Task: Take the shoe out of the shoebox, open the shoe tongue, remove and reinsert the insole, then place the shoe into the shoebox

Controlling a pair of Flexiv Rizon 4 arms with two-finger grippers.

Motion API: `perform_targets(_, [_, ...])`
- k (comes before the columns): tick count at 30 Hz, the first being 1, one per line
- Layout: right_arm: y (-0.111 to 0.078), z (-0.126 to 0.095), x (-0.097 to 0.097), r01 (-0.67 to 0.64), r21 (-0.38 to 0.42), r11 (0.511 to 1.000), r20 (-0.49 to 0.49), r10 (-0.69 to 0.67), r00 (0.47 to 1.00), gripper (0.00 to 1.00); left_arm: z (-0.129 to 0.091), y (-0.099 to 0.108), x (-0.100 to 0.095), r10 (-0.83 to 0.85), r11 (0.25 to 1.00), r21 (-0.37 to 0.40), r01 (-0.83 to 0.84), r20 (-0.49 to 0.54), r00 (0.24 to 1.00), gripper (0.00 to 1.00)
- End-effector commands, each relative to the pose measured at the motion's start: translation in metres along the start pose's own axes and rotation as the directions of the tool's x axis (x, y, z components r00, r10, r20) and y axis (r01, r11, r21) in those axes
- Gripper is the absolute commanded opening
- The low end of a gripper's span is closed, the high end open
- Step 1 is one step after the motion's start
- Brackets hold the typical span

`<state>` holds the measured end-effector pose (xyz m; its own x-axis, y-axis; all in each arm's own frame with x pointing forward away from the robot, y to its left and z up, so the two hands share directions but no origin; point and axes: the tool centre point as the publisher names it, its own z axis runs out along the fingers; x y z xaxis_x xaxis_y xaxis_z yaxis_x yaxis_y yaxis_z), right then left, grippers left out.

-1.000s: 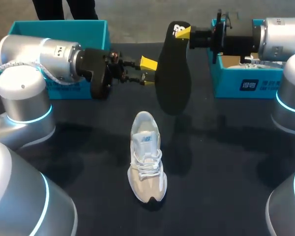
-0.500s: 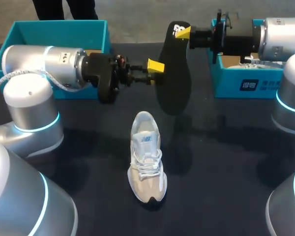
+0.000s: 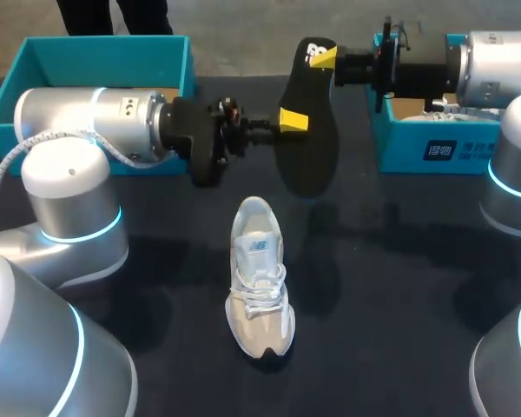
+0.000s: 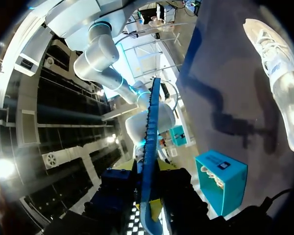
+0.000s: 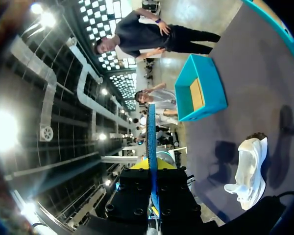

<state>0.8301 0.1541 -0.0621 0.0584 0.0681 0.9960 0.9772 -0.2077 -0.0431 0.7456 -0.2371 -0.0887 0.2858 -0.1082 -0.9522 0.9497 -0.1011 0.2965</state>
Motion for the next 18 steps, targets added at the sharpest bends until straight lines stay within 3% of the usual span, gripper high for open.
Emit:
perform_targets(1, [0.0002,0.0025,-0.0002,-0.001,-0.002,1.0,0.001,0.001,1.0,0.0,0.0036,-0.0037,-0.0017,0.002,1.0,-0.011,-0.002,-0.007,1.0,0.18])
perform_targets(8, [0.0002,0.0025,-0.0002,-0.001,-0.002,1.0,0.001,0.001,1.0,0.0,0.0039,-0.0064,-0.0008,-0.001,1.0,-0.023,0.001,-0.013,1.0,0.15])
perform_targets(10, [0.0002,0.0025,-0.0002,-0.001,-0.002,1.0,0.001,0.001,1.0,0.0,0.0049,-0.0069,0.0,-0.004,1.0,-0.027,0.003,-0.015,1.0,0.0])
perform_targets(18, [0.0002,0.0025,-0.0002,-0.001,-0.002,1.0,0.001,0.001,1.0,0.0,0.0068,-0.0076,0.0011,-0.003,0.999,-0.033,0.002,-0.018,1.0,0.0])
